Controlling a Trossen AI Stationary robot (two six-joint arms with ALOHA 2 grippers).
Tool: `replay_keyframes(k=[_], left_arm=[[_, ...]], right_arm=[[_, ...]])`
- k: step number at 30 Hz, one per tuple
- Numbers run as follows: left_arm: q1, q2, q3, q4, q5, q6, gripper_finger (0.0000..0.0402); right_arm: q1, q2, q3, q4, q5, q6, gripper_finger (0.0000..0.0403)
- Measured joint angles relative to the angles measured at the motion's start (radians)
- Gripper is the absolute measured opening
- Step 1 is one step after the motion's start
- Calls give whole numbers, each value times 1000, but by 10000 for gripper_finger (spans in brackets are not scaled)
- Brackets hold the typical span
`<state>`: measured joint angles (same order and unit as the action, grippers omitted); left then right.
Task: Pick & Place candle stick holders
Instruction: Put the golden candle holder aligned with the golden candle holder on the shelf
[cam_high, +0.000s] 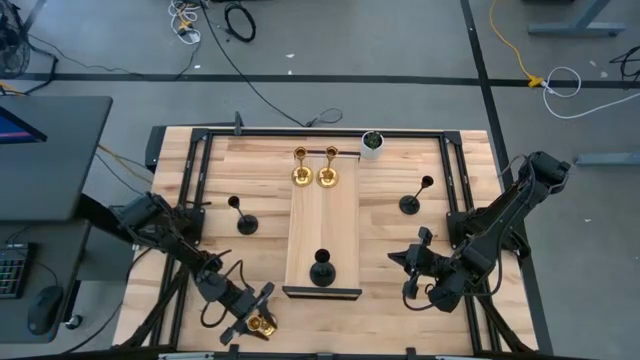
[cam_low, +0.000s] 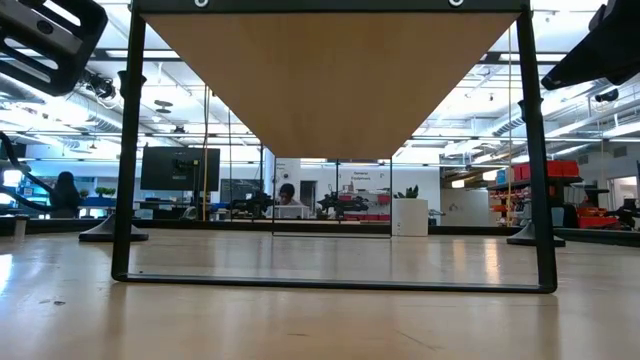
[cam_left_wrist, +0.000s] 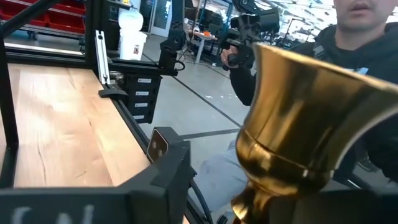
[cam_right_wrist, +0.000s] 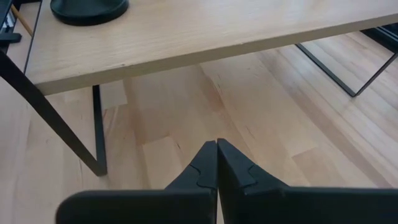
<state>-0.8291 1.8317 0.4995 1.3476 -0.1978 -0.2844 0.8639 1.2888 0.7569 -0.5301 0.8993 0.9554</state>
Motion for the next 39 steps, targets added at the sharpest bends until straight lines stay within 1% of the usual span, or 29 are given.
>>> replay_keyframes(k=[9,11,16,20,24,28,34,39], left_arm=[[0,0,0,5,-3,12,29],[1,0,1,8,-2,4,14],[2,1,1,44,-38,2,26],[2,1,1,90,-73,5,13],[1,-34,1,108,-111,8,15],[2,-109,1,109,-174,43,13],[1,-260,1,80,-235,165,14],[2,-425,1,-46,-330,166,13]], right_arm=[[0,0,0,0,0,-3,0],[0,0,0,0,0,-3,0],[0,0,0,3,0,-4,0],[0,0,0,7,0,-5,0],[0,0,0,7,0,-6,0],[0,0,0,7,0,-6,0],[0,0,0,19,0,-37,0],[0,0,0,21,0,-37,0]])
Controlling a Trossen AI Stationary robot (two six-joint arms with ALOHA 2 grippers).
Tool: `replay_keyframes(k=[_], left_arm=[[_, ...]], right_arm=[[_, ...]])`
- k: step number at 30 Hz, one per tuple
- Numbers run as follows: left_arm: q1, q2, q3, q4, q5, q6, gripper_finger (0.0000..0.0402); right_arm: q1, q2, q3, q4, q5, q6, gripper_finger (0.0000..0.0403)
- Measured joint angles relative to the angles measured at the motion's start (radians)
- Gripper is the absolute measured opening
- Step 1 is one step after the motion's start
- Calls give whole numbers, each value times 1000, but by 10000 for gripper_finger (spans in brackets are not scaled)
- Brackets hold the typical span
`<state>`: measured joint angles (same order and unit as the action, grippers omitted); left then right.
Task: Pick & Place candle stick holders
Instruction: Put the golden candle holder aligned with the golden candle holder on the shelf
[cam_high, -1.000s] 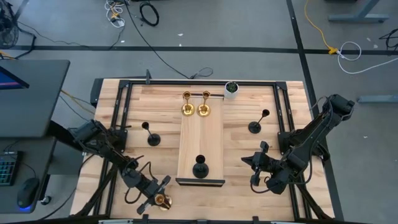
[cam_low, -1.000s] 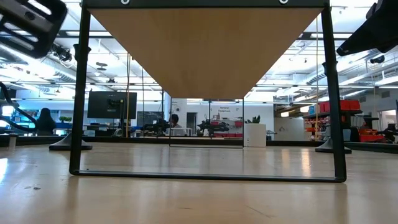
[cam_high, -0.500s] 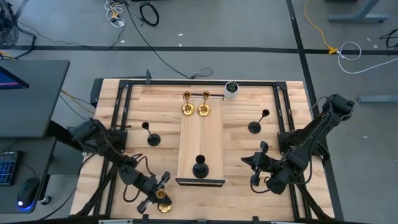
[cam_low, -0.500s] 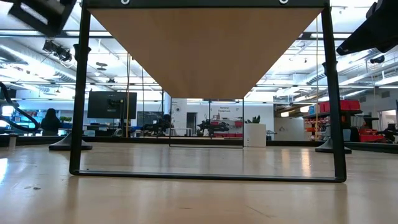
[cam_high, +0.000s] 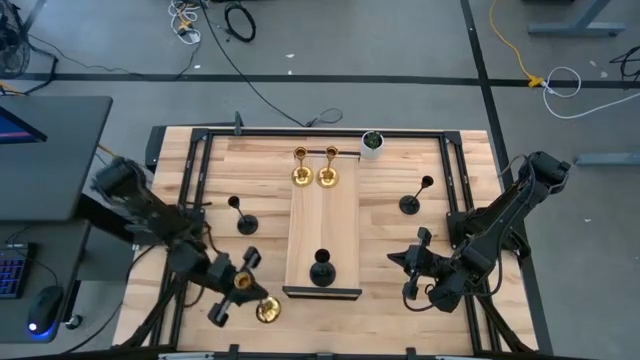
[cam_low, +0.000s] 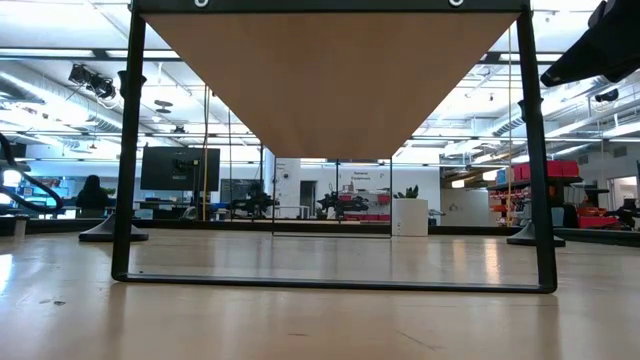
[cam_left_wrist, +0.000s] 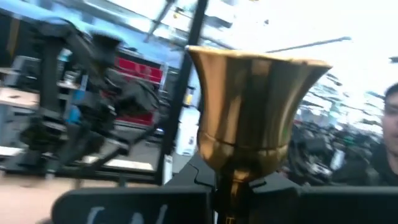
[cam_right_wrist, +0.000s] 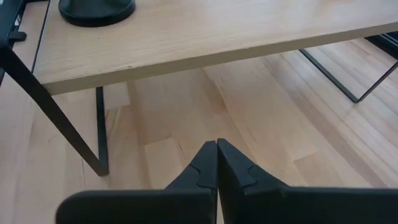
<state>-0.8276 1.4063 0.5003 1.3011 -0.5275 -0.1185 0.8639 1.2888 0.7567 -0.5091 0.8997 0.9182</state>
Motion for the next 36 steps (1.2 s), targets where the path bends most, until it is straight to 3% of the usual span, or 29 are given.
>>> replay_keyframes(k=[4,8,14,16,22,29,36], left_arm=[[0,-129,0,-52,-76,14,13],[0,-239,48,-190,-87,114,14],[60,-289,315,-704,-291,149,13],[106,-286,431,-883,-309,118,13],[288,-255,666,-1193,-116,78,14],[497,-234,720,-1194,131,78,13],[650,-170,720,-1111,294,44,13]], right_arm=[[0,0,0,2,0,-3,0],[0,0,0,14,10,-3,0],[-1,0,0,79,85,-50,0],[-8,0,0,121,122,-86,0],[-80,-46,0,248,158,-240,0],[-191,-192,0,421,72,-515,0],[-311,-274,0,697,-162,-800,0]])
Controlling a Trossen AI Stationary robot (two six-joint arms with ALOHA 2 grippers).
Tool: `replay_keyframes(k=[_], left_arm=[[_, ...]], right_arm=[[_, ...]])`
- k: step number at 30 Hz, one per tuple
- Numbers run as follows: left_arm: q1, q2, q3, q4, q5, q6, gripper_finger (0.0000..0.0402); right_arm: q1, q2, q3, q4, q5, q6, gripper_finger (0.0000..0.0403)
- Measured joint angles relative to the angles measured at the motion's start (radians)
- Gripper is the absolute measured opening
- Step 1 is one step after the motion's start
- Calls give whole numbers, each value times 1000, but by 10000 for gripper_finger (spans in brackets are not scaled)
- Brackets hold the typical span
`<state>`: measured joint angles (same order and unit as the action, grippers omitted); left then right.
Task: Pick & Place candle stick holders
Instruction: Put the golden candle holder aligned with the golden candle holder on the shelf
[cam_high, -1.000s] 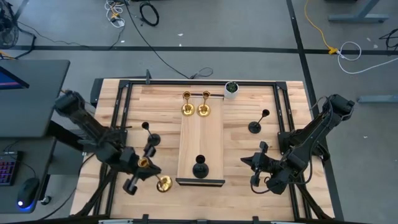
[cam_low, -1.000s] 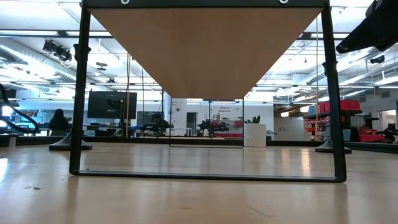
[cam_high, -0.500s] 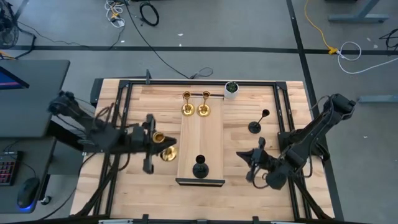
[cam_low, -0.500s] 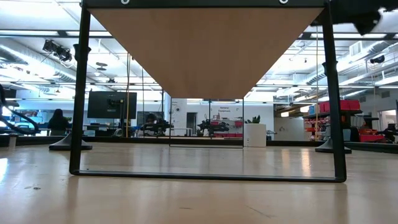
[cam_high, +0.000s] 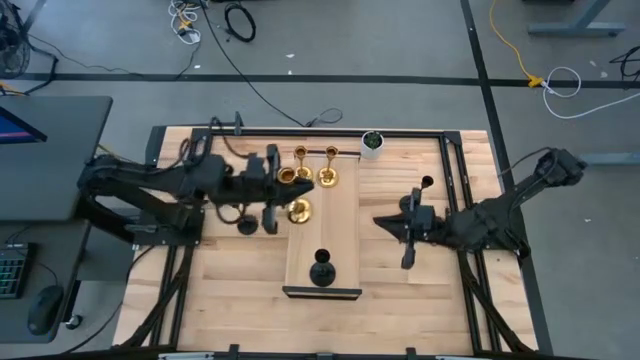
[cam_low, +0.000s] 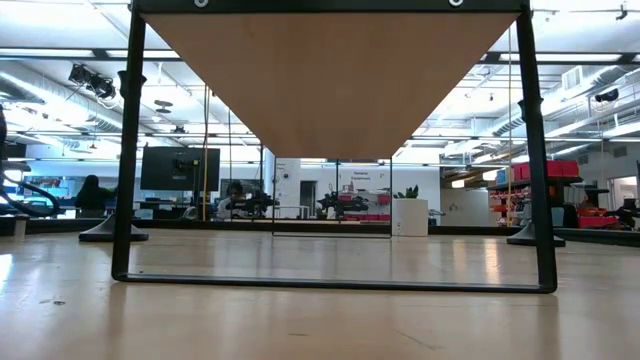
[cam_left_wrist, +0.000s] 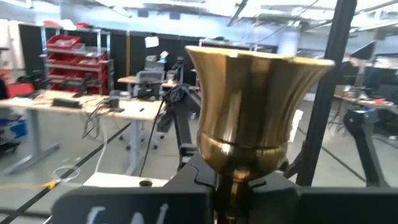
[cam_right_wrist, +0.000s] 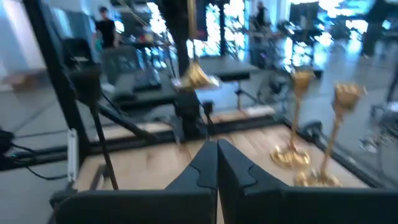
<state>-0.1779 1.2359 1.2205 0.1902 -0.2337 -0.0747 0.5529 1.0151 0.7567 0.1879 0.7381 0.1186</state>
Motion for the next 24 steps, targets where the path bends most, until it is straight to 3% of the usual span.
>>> replay_keyframes(k=[5,10,20,24], left_arm=[[96,62,0,94,136,-27,13],[184,112,0,142,209,-76,13],[251,234,0,334,342,-151,13],[248,270,47,302,378,-145,13]], right_arm=[[-112,-18,0,82,-157,-30,0],[-226,-16,2,144,-314,-32,0],[-386,66,130,122,-522,-28,0],[-408,124,167,76,-550,-22,0]])
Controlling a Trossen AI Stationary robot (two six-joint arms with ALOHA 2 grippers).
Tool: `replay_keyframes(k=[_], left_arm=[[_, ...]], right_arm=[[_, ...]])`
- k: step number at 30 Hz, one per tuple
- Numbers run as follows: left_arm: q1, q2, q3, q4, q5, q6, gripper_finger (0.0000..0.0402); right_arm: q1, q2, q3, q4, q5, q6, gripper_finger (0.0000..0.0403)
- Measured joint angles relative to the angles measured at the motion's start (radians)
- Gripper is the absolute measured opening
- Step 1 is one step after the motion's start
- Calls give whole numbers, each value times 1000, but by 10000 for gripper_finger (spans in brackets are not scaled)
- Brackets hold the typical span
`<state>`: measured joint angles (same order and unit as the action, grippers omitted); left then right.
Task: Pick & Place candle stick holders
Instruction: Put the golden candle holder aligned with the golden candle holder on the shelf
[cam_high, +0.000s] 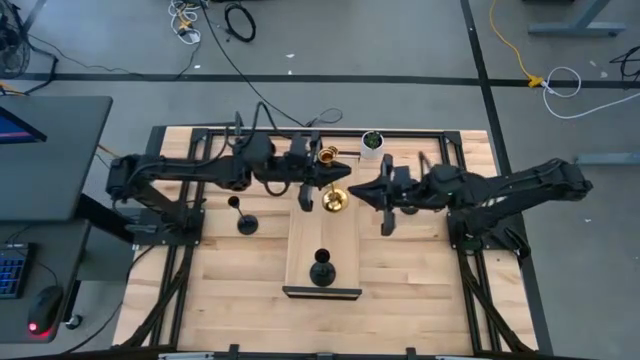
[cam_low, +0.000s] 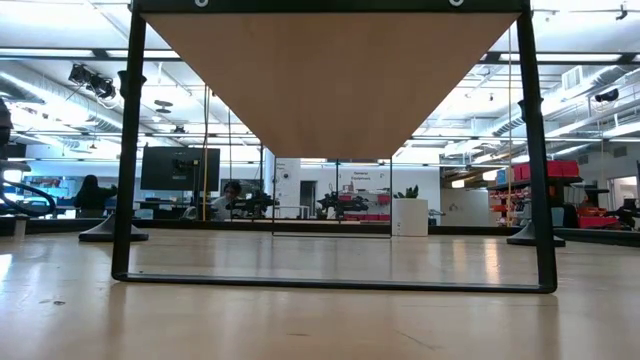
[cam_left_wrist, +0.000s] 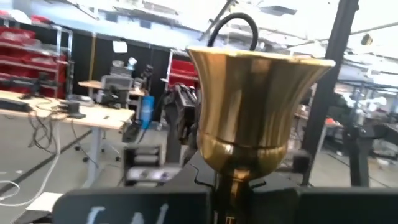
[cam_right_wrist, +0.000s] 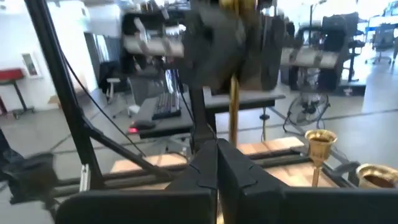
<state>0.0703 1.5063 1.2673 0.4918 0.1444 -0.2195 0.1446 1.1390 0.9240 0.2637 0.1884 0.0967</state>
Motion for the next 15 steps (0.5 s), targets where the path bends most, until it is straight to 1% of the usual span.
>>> replay_keyframes(k=[4,6,9,10,15], left_arm=[[-10,45,83,-61,42,15,13],[-15,61,129,-147,52,48,14],[-21,68,188,-296,46,73,13],[-25,68,199,-318,36,75,13],[-43,67,208,-297,32,106,15]], right_arm=[[-2,54,19,3,0,-18,7],[-2,70,27,0,-3,-33,23],[-2,73,29,3,-23,-31,58],[-2,72,30,3,-24,-30,72],[-2,73,30,27,-49,-35,146]])
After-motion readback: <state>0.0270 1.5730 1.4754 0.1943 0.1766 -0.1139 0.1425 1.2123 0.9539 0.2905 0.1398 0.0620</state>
